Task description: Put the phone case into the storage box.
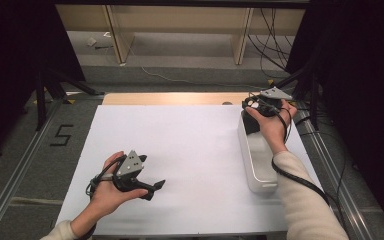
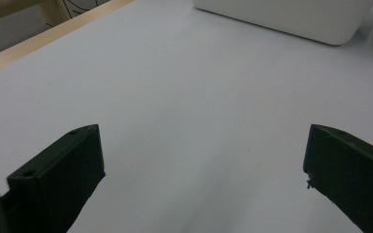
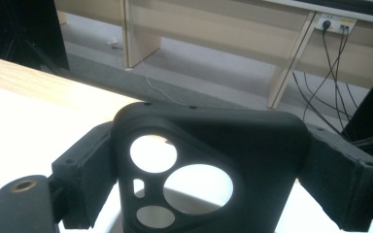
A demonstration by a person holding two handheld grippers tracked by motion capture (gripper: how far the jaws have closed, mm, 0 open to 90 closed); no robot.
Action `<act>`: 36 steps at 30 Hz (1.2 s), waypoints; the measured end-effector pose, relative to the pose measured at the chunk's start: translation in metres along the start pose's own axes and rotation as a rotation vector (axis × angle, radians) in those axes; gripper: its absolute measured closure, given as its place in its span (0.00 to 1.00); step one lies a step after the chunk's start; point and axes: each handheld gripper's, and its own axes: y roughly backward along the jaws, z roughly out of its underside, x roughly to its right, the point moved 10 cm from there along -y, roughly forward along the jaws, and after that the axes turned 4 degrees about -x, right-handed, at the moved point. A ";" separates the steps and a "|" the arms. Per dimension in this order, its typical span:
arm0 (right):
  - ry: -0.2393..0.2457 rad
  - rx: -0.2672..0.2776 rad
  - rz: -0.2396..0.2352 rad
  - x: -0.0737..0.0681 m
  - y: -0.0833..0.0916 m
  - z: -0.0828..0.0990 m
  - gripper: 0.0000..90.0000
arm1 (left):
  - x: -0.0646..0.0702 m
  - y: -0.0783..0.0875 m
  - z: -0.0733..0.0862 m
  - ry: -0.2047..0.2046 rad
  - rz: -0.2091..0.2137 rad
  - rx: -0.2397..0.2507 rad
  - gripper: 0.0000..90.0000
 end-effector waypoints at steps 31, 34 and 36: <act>0.005 0.002 0.003 0.001 -0.008 0.001 0.14 | 0.001 0.000 0.000 -0.001 0.002 0.000 0.01; -0.002 0.000 -0.006 0.001 -0.009 0.001 0.14 | 0.001 0.000 0.000 -0.002 0.004 0.000 0.01; -0.006 -0.001 -0.016 0.001 -0.010 0.002 0.13 | 0.001 0.000 0.000 -0.001 0.002 0.000 0.01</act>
